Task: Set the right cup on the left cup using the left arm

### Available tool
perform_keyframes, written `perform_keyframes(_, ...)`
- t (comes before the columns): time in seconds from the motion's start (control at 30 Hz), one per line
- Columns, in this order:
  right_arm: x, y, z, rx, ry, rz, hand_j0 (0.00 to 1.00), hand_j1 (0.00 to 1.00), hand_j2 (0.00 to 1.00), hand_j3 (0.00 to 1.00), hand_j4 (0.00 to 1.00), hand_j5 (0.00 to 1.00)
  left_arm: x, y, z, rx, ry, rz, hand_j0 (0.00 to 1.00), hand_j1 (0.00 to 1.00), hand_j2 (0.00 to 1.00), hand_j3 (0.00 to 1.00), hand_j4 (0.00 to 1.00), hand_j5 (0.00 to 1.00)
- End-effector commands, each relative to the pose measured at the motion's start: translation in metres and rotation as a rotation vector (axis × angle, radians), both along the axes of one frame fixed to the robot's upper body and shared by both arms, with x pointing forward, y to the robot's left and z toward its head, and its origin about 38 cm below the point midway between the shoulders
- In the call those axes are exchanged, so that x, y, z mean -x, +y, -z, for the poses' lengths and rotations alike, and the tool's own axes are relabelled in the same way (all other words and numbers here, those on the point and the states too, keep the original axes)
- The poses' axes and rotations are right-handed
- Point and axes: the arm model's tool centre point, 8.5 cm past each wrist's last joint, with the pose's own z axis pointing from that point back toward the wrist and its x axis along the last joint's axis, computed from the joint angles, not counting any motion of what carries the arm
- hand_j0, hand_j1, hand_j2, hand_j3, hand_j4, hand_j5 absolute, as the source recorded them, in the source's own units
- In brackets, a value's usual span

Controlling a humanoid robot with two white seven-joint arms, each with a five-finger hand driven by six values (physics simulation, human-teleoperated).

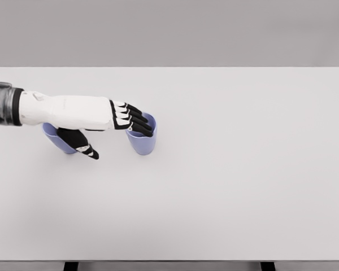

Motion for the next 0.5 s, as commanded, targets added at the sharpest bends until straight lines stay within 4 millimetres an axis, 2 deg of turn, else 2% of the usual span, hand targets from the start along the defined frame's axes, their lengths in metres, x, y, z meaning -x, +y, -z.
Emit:
perform_keyframes(0.0, 0.004, 0.0, 0.0, 0.0, 0.01, -0.001, 1.0, 1.0, 1.0, 1.0, 1.0, 1.0, 0.002, -0.001, 0.005, 0.005, 0.034, 0.001, 1.0, 1.0, 1.0, 1.0, 1.0, 1.0)
perform_keyframes(0.03, 0.012, 0.0, -0.001, 0.0, 0.022, 0.003, 1.0, 1.0, 1.0, 1.0, 1.0, 1.0, 0.001, 0.0, 0.003, 0.004, 0.026, -0.001, 1.0, 1.0, 1.0, 1.0, 1.0, 1.0)
perform_keyframes(0.13, 0.009, 0.0, 0.0, -0.001, 0.012, -0.001, 1.0, 1.0, 1.0, 1.0, 1.0, 1.0, -0.014, 0.001, -0.012, 0.01, -0.013, -0.027, 1.0, 1.0, 1.0, 1.0, 1.0, 1.0)
perform_keyframes(0.17, 0.01, 0.0, -0.001, -0.001, 0.015, 0.004, 1.0, 1.0, 1.0, 1.0, 1.0, 1.0, -0.018, 0.004, -0.011, 0.009, -0.01, -0.039, 1.0, 1.0, 1.0, 1.0, 1.0, 1.0)
perform_keyframes(0.27, 0.01, 0.0, -0.001, -0.001, 0.015, 0.004, 1.0, 1.0, 1.0, 1.0, 1.0, 1.0, -0.045, -0.002, 0.0, 0.025, 0.006, -0.084, 1.0, 1.0, 1.0, 1.0, 1.0, 1.0)
perform_keyframes(0.33, 0.01, 0.0, -0.001, -0.001, 0.015, 0.001, 1.0, 1.0, 1.0, 1.0, 1.0, 1.0, -0.054, -0.014, -0.002, 0.038, 0.003, -0.076, 1.0, 1.0, 1.0, 1.0, 1.0, 1.0)
perform_keyframes(0.4, 0.01, 0.0, -0.001, -0.001, 0.015, 0.002, 1.0, 1.0, 1.0, 1.0, 1.0, 1.0, -0.061, -0.018, 0.005, 0.032, 0.018, -0.085, 1.0, 1.0, 1.0, 1.0, 1.0, 1.0)
perform_keyframes(0.47, 0.01, 0.0, -0.001, -0.001, 0.015, 0.002, 1.0, 1.0, 1.0, 1.0, 1.0, 1.0, -0.067, -0.032, 0.02, 0.023, 0.042, -0.075, 1.0, 1.0, 1.0, 1.0, 1.0, 1.0)
